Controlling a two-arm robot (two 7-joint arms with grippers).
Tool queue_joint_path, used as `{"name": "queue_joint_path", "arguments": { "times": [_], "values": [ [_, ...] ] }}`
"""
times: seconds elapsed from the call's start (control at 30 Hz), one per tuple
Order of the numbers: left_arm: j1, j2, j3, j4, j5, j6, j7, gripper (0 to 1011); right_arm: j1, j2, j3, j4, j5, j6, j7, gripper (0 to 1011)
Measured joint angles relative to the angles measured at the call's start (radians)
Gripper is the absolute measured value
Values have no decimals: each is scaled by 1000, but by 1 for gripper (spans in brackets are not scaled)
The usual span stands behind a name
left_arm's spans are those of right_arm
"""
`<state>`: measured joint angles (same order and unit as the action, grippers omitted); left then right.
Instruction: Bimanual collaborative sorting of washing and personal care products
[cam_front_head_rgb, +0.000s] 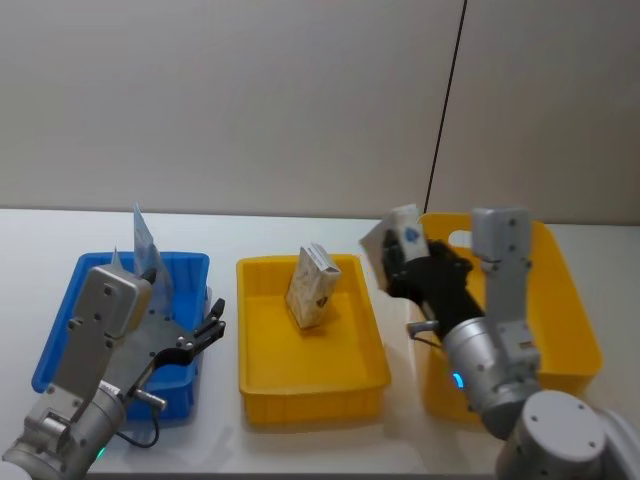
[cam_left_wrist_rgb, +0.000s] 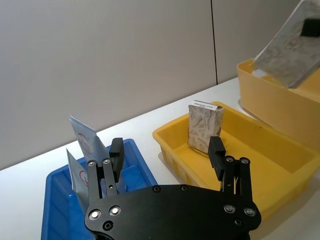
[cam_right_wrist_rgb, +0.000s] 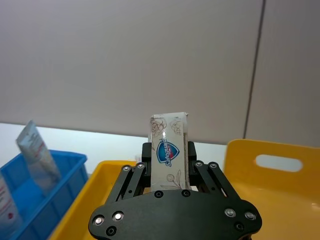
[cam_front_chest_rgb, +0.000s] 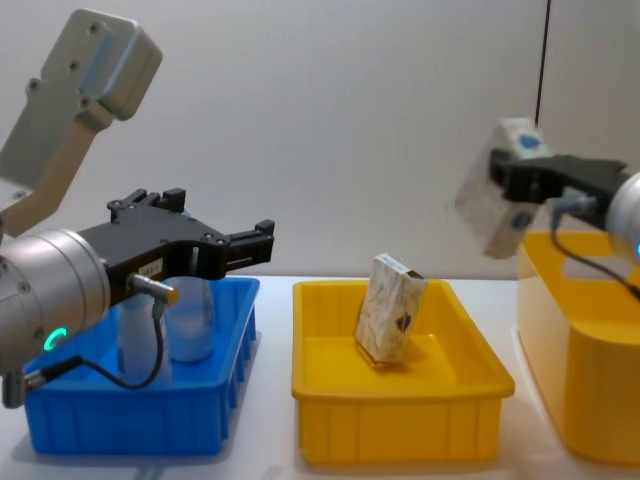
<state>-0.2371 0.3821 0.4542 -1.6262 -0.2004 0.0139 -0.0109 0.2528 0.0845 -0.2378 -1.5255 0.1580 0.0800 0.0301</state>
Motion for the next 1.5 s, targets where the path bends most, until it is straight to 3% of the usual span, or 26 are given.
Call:
{"name": "queue_joint_path", "arguments": {
  "times": [0.4,0.8,1.1,1.37,1.5],
  "values": [
    [0,0,0,0,0,0,0,1001,-59,30,84,-82,-39,4,-73,341],
    [0,0,0,0,0,0,0,1001,-83,56,156,-107,-46,116,-101,339],
    [0,0,0,0,0,0,0,1001,-66,70,187,-65,-29,200,-79,339],
    [0,0,0,0,0,0,0,1001,-45,76,194,-28,-24,226,-57,339],
    [0,0,0,0,0,0,0,1001,-38,76,196,-16,-23,229,-48,424]
  ]
}}
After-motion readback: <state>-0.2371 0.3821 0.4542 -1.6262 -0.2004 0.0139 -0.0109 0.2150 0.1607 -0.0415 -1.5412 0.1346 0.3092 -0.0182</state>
